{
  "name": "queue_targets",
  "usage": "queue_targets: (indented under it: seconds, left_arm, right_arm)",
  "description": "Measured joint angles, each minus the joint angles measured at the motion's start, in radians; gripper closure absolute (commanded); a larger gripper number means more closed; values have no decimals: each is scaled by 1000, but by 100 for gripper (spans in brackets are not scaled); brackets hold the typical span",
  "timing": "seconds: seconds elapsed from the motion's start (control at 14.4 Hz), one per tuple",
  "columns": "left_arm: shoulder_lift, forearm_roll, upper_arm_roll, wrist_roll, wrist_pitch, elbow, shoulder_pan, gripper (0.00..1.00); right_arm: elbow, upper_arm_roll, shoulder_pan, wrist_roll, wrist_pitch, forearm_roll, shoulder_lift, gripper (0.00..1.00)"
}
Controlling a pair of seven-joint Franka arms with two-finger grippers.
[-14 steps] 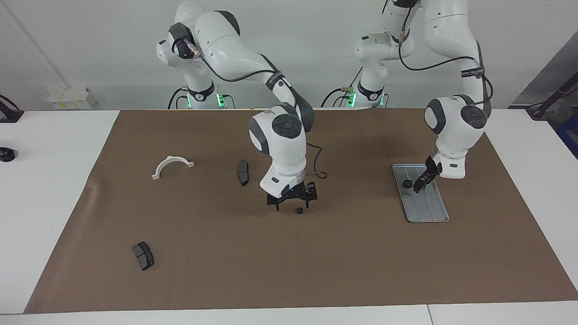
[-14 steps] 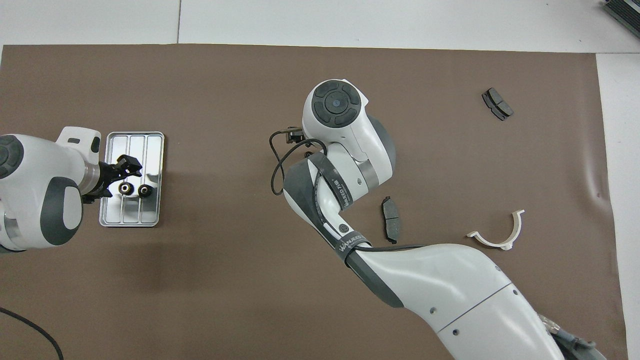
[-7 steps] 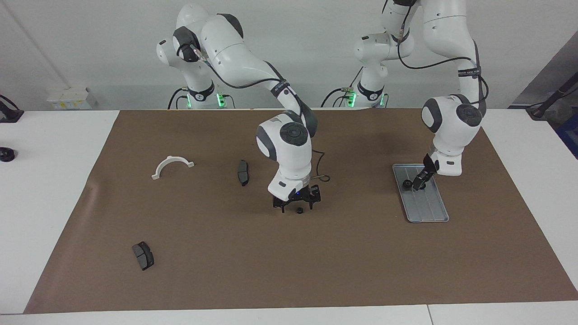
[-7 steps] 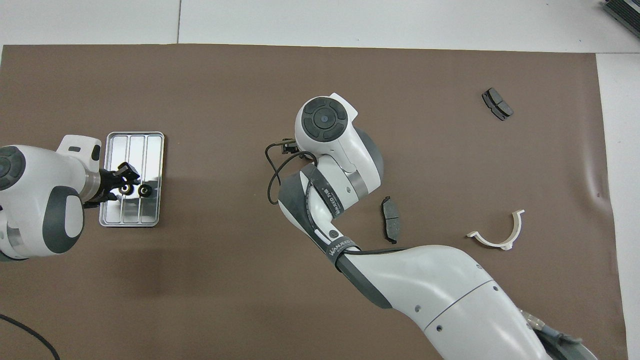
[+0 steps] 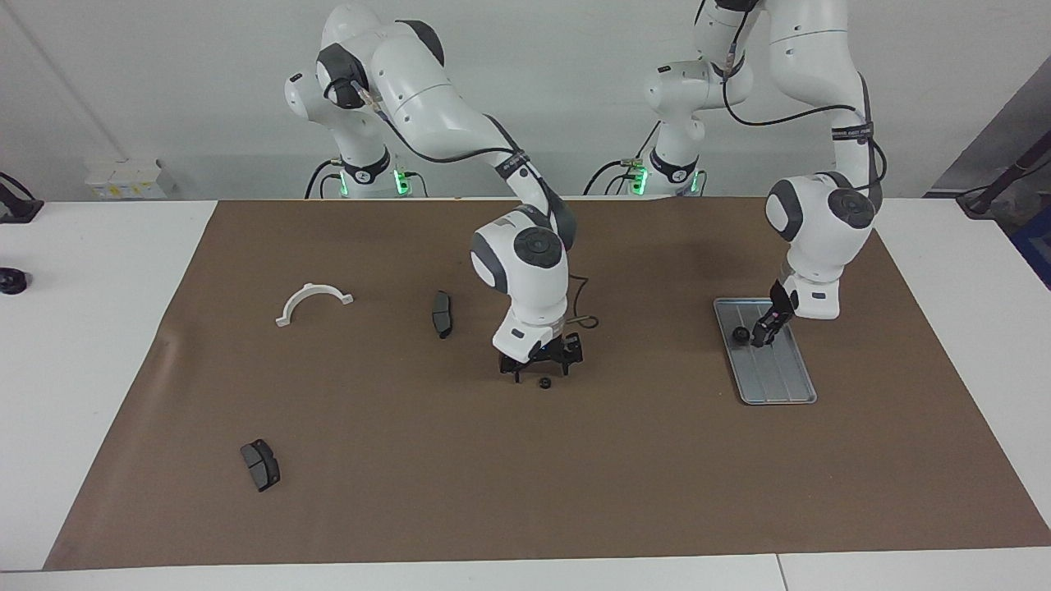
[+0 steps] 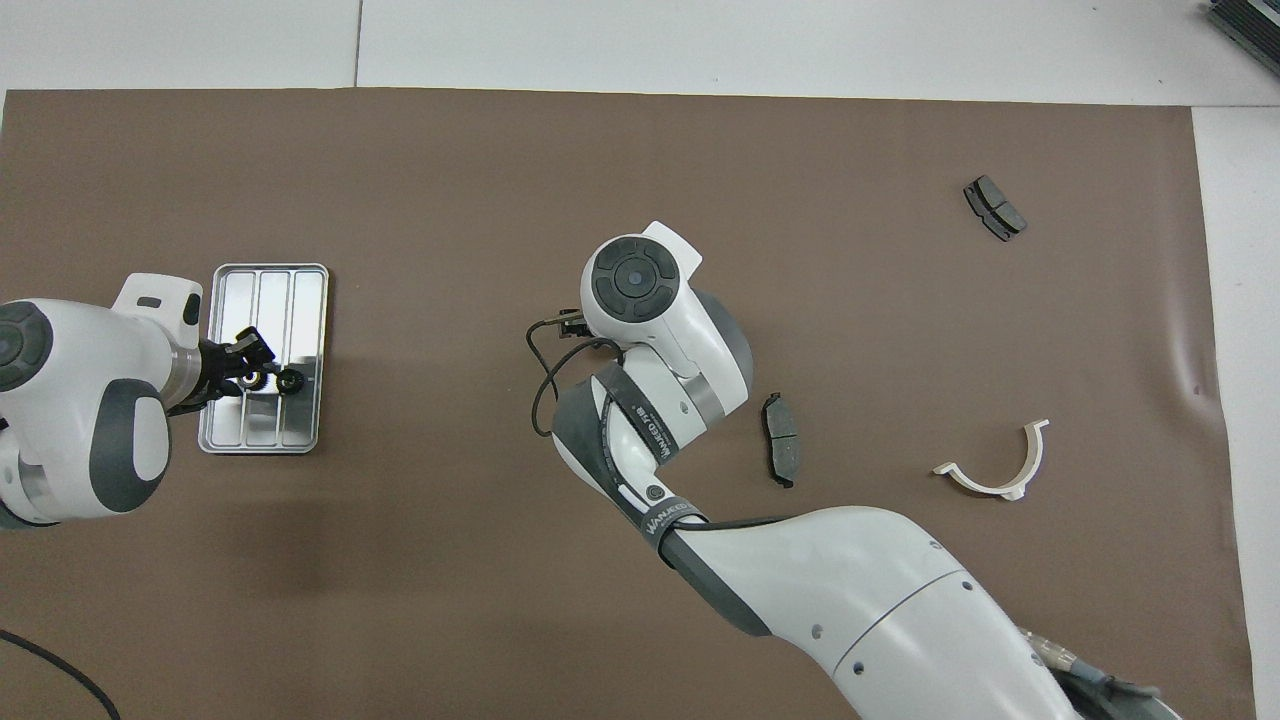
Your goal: Place bearing gear from tray to pile
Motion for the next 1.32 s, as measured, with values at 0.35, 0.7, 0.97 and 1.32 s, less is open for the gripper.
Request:
queue_targets:
  seconds: [0.35, 0.7, 0.97, 1.32]
  left_arm:
    - [-6, 3, 0, 3, 12, -9, 2, 100]
    - [-9, 3, -7, 24, -60, 54, 1, 100]
    - [-31, 3, -24, 66, -246, 227, 0, 100]
    - [-34, 3, -48, 69, -344, 320, -58, 100]
  right_arm:
    - [-39, -2, 5, 0, 0, 0, -14, 21]
    - [-47, -6, 3, 0, 12, -4, -29, 37]
    - [-59, -6, 1, 0, 80, -4, -29, 37]
    - [-76, -9, -5, 0, 138, -4, -29, 45]
